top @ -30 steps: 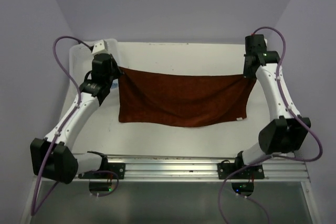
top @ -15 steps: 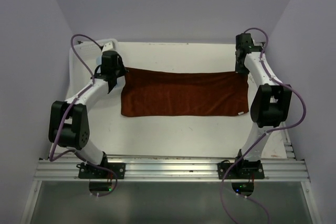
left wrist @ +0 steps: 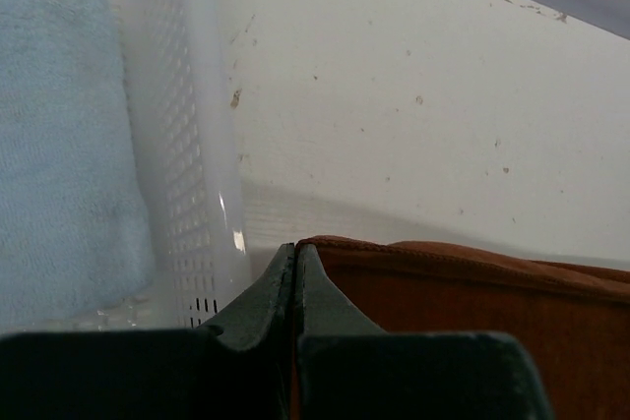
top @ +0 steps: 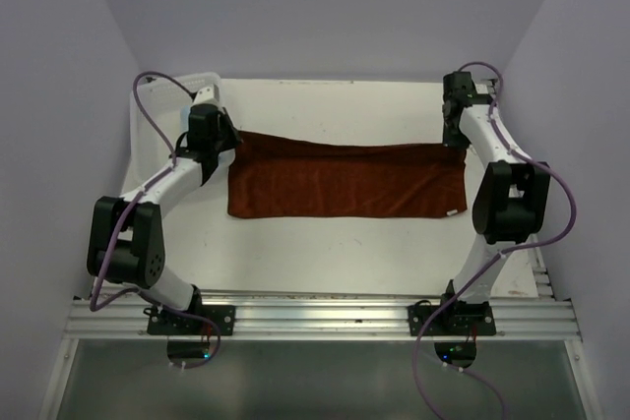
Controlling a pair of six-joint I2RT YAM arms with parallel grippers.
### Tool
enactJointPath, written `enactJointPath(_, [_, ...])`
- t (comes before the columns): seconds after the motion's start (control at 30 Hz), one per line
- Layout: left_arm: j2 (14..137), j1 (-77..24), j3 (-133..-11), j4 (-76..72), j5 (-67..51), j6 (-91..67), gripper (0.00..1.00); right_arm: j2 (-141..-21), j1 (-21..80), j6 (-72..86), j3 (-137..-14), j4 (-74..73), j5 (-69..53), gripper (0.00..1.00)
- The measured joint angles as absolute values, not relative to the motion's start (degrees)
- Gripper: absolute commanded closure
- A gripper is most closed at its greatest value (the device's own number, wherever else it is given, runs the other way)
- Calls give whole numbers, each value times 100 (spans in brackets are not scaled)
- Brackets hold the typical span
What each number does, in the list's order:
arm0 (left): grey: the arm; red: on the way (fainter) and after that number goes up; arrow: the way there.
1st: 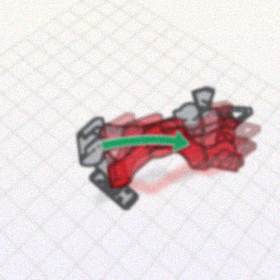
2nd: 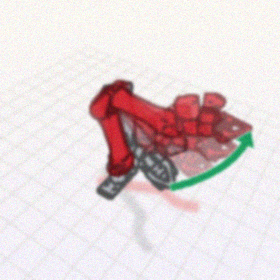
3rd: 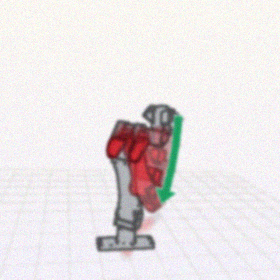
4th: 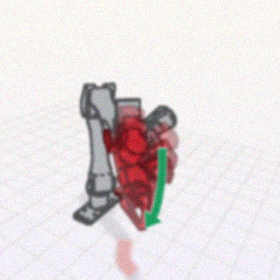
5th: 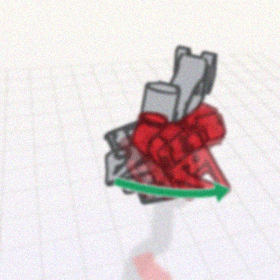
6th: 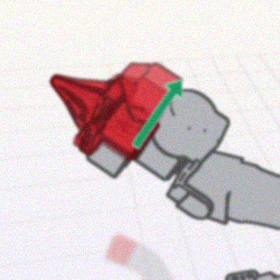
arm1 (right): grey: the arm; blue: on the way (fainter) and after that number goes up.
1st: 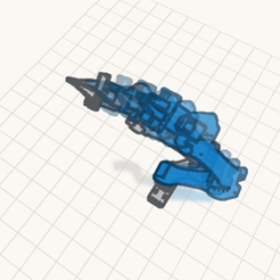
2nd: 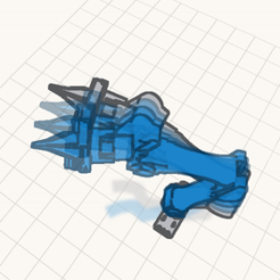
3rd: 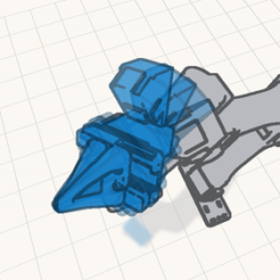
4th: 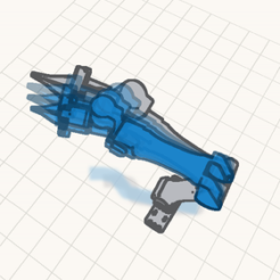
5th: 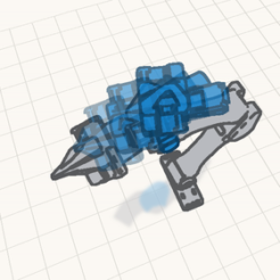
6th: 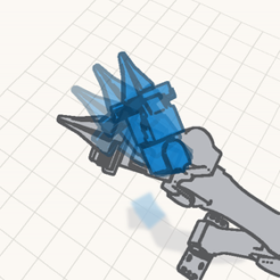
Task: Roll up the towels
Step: Fold the towel
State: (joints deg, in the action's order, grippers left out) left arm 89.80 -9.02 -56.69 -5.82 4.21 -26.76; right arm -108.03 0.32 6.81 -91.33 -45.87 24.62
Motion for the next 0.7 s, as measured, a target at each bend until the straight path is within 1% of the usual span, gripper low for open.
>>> enactJointPath(0.4, [8276, -902, -4939, -681, 263, -2687, 100, -9946, -272, 792, -8427, -4563, 2622, 100])
enactJointPath(0.7, [7959, -902, -4486, -676, 228, -2729, 100, -9627, -263, 832, -7478, -4495, 2630, 100])
